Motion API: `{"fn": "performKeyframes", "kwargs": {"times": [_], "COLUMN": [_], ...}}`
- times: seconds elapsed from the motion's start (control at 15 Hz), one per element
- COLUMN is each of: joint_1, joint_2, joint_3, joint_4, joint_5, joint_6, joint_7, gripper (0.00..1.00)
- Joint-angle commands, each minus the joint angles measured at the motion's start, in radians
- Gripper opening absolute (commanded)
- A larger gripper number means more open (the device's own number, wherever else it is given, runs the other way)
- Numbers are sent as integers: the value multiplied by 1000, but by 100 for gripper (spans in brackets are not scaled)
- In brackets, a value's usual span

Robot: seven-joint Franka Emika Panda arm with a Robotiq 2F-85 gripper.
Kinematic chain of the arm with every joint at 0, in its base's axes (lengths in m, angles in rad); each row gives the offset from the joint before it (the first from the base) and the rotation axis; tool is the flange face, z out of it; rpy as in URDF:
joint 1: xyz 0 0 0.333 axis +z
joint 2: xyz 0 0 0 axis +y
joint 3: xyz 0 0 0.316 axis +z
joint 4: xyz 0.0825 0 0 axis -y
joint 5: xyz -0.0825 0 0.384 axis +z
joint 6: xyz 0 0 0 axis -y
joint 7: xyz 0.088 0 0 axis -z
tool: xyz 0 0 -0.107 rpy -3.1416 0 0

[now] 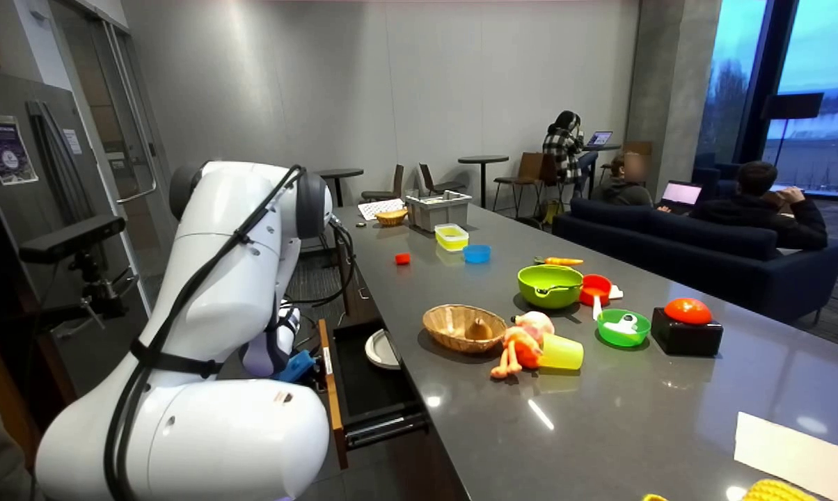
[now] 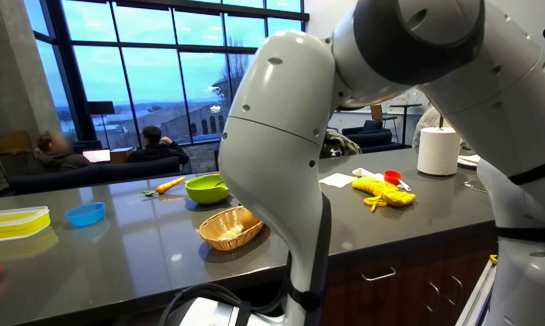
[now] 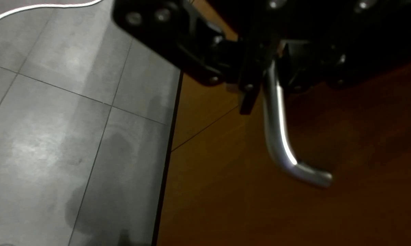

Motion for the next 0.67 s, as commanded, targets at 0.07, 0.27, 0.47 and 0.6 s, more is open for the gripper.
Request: {"fn": "performKeyframes", "kwargs": {"times": [0.07, 0.27, 0.47, 0.6], "joint_1": [-30, -33, -42, -47], "joint_2": [135, 136, 134, 138], "joint_3": [19, 20, 24, 33], "joint_4": [12, 13, 12, 19], "joint_5": [-34, -42, -75, -79], "joint_6": [97, 111, 150, 150], "joint_7": [27, 30, 49, 52], "gripper": [1, 33, 53, 66]}}
